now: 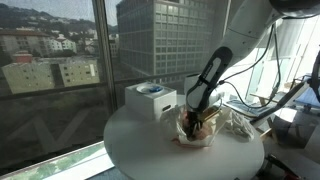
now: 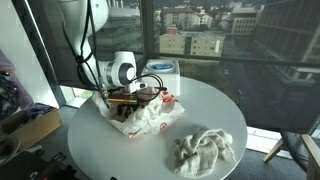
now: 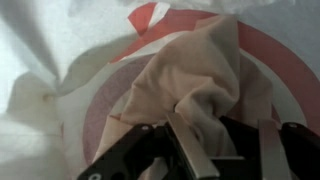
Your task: Remove all the objects from the plastic bag
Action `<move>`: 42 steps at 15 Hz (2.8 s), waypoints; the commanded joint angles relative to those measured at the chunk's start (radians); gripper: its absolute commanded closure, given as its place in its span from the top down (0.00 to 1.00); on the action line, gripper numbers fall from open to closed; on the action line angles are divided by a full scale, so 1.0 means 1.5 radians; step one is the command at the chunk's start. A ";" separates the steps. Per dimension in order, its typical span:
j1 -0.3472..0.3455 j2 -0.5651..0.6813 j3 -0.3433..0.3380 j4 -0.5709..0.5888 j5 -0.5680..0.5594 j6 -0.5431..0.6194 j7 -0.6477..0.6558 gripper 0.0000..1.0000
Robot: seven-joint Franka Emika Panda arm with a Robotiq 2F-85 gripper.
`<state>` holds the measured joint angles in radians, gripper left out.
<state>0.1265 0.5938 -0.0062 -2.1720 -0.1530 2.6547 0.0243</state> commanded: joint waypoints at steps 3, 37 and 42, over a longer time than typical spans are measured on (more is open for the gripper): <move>0.070 -0.078 -0.036 -0.047 -0.069 0.011 0.058 0.06; -0.084 -1.069 -0.213 -0.386 -0.479 -0.018 0.578 0.05; -0.054 -0.927 -0.379 -0.395 -0.502 0.062 0.548 0.05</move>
<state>0.0118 -0.9435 -0.4688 -2.7776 -0.8938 2.6515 0.8681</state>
